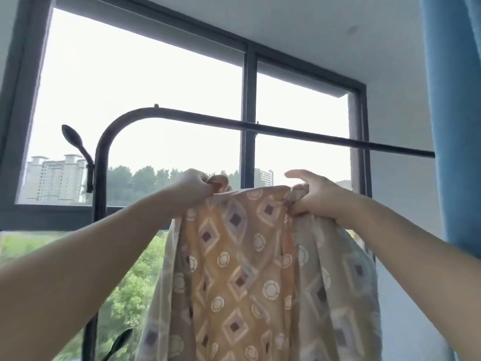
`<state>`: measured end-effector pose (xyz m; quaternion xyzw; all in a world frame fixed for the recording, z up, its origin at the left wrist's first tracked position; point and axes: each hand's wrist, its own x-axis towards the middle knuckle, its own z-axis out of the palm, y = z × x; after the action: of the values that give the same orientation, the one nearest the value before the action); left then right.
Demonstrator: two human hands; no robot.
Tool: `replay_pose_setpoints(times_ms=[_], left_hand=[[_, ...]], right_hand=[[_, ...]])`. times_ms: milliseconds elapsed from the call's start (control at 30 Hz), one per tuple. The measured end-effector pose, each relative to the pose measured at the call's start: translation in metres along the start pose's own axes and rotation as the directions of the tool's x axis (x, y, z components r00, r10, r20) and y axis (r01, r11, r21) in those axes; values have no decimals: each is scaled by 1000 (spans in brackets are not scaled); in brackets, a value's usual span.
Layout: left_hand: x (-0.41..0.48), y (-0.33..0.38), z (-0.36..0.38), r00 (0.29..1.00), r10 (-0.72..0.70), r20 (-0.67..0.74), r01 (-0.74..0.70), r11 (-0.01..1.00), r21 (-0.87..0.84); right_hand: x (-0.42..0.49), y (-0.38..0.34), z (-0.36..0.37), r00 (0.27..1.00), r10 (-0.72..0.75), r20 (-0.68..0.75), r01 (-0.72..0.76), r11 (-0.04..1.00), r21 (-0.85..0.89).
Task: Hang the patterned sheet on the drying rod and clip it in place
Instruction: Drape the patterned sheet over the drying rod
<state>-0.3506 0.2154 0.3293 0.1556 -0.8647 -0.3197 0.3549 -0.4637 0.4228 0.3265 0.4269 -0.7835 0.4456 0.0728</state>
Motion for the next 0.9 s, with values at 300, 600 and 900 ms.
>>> replay_pose_setpoints(times_ms=[300,600,900], left_hand=[[-12,20,30,982,128,135,-128,992,-12],[-30,-13,28,954,-10,300,51,990,-132],[-46,-65,74,904,-285,318,265,958,107]], right_hand=[[-10,5,52,926,8,377,-125,950,287],[0,13,64,999,1,-53,24,880,474],[5,25,47,962,41,-270,109,849,517]])
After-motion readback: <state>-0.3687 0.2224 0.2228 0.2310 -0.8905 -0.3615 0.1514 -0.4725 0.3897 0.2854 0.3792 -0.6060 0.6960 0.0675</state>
